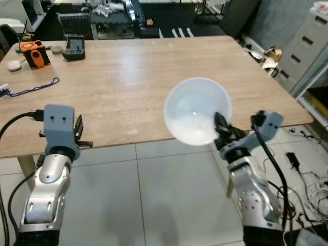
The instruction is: Setting the table
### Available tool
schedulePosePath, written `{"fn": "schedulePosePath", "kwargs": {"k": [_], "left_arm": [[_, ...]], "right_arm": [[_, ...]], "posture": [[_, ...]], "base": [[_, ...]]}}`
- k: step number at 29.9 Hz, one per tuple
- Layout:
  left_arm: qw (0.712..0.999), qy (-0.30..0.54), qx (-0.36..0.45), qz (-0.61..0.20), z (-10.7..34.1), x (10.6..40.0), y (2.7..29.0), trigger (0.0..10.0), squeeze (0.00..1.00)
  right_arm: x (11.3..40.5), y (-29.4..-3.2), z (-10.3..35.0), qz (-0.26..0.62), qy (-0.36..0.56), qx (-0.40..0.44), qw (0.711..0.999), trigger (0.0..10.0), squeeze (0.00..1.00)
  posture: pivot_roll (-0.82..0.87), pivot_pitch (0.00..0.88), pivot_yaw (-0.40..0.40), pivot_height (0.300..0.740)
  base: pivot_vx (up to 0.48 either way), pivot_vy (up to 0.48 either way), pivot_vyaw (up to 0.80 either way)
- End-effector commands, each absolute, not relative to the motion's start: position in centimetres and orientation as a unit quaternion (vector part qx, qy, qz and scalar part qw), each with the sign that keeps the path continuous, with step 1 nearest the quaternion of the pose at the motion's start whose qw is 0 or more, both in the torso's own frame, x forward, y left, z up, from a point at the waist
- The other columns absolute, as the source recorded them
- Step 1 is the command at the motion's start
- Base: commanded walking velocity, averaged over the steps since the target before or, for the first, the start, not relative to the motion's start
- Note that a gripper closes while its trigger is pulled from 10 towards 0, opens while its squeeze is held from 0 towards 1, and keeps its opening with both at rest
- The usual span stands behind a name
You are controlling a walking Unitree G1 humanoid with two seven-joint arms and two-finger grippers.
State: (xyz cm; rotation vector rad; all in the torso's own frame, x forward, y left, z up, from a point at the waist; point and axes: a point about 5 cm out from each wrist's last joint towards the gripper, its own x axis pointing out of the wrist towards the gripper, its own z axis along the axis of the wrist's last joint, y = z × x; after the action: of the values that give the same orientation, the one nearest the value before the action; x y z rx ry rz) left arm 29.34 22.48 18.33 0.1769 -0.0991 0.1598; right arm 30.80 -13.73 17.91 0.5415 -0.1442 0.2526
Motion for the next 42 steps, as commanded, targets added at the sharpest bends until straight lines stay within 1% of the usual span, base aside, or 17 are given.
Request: {"fn": "schedulePosePath", "kwargs": {"k": [1, 11, 13, 14, 15, 18, 22, 23, 26, 29, 30, 32, 35, 39, 42], "left_arm": [[0.991, -0.052, 0.094, 0.076, 18.6, 29.2, 22.6, 10.0, 0.00], [0.991, -0.057, 0.108, 0.054, 18.9, 28.7, 22.2, 10.0, 0.00], [0.991, -0.056, 0.109, 0.051, 18.9, 28.7, 22.0, 10.0, 0.00], [0.991, -0.055, 0.112, 0.044, 18.8, 28.7, 21.8, 10.0, 0.00], [0.991, -0.054, 0.113, 0.042, 18.8, 28.7, 21.8, 10.0, 0.00], [0.990, -0.050, 0.132, 0.028, 18.6, 28.5, 21.4, 10.0, 0.00], [0.989, -0.045, 0.138, 0.018, 18.3, 28.3, 21.2, 10.0, 0.00], [0.989, -0.026, 0.143, -0.026, 17.7, 27.8, 20.7, 10.0, 0.00], [0.986, -0.004, 0.135, -0.102, 17.2, 27.0, 19.6, 10.0, 0.00], [0.972, 0.012, 0.144, -0.183, 16.9, 25.6, 18.7, 10.0, 0.00], [0.972, 0.012, 0.144, -0.183, 16.9, 25.6, 18.7, 10.0, 0.00], [0.964, 0.020, 0.158, -0.214, 16.7, 25.0, 18.3, 10.0, 0.00], [0.951, 0.032, 0.171, -0.257, 16.6, 24.0, 17.9, 10.0, 0.00], [0.944, 0.035, 0.179, -0.276, 16.7, 23.5, 17.7, 10.0, 0.00], [0.938, 0.036, 0.191, -0.288, 17.1, 22.8, 17.9, 10.0, 0.00]], "right_arm": [[30.7, -13.8, 18.4, 0.133, -0.073, 0.257, 0.954, 10.0, 0.00], [31.2, -13.0, 18.3, 0.134, -0.062, 0.224, 0.963, 10.0, 0.00], [31.3, -12.8, 18.3, 0.132, -0.057, 0.199, 0.969, 10.0, 0.00], [31.5, -12.6, 17.9, 0.126, -0.024, 0.140, 0.982, 10.0, 0.00], [31.6, -12.5, 17.8, 0.124, -0.015, 0.126, 0.984, 10.0, 0.00], [31.5, -12.5, 18.0, 0.139, -0.006, 0.117, 0.983, 10.0, 0.00], [31.4, -12.4, 18.4, 0.156, 0.002, 0.117, 0.981, 10.0, 0.00], [31.0, -11.9, 19.0, 0.200, 0.018, 0.126, 0.972, 10.0, 0.00], [30.8, -11.3, 19.4, 0.239, 0.037, 0.131, 0.962, 10.0, 0.00], [30.9, -10.3, 20.0, 0.266, 0.052, 0.122, 0.955, 10.0, 0.00], [30.9, -10.3, 20.0, 0.266, 0.052, 0.122, 0.955, 10.0, 0.00], [31.2, -9.9, 20.1, 0.272, 0.063, 0.122, 0.952, 10.0, 0.00], [31.7, -8.9, 20.1, 0.300, 0.099, 0.126, 0.940, 10.0, 0.00], [32.1, -8.0, 19.8, 0.321, 0.129, 0.134, 0.929, 10.0, 0.00], [33.5, -7.3, 19.0, 0.297, 0.152, 0.113, 0.936, 10.0, 0.00]], "posture": [[0.03, 0.063, 0.054, 0.740], [0.04, 0.066, 0.052, 0.740], [0.04, 0.067, 0.052, 0.740], [0.04, 0.069, 0.051, 0.740], [0.04, 0.069, 0.051, 0.740], [0.04, 0.071, 0.051, 0.740], [0.04, 0.071, 0.052, 0.740], [0.04, 0.074, 0.051, 0.740], [0.04, 0.075, 0.048, 0.740], [0.04, 0.076, 0.041, 0.740], [0.04, 0.076, 0.041, 0.740], [0.04, 0.076, 0.038, 0.740], [0.05, 0.075, 0.026, 0.740], [0.06, 0.075, 0.012, 0.740], [0.07, 0.077, 0.002, 0.740]], "base": [[0.480, 0.000, 0.00], [0.480, 0.000, 0.00], [0.480, 0.000, 0.00], [0.480, 0.000, 0.00], [0.480, 0.000, 0.00], [0.480, 0.000, 0.00], [0.448, 0.000, 0.00], [0.000, 0.000, 0.00], [0.000, 0.000, 0.00], [0.000, 0.000, 0.00], [0.000, 0.000, 0.00], [0.000, 0.000, 0.00], [0.000, 0.000, 0.00], [0.000, 0.000, 0.00], [0.000, 0.000, 0.00]]}}
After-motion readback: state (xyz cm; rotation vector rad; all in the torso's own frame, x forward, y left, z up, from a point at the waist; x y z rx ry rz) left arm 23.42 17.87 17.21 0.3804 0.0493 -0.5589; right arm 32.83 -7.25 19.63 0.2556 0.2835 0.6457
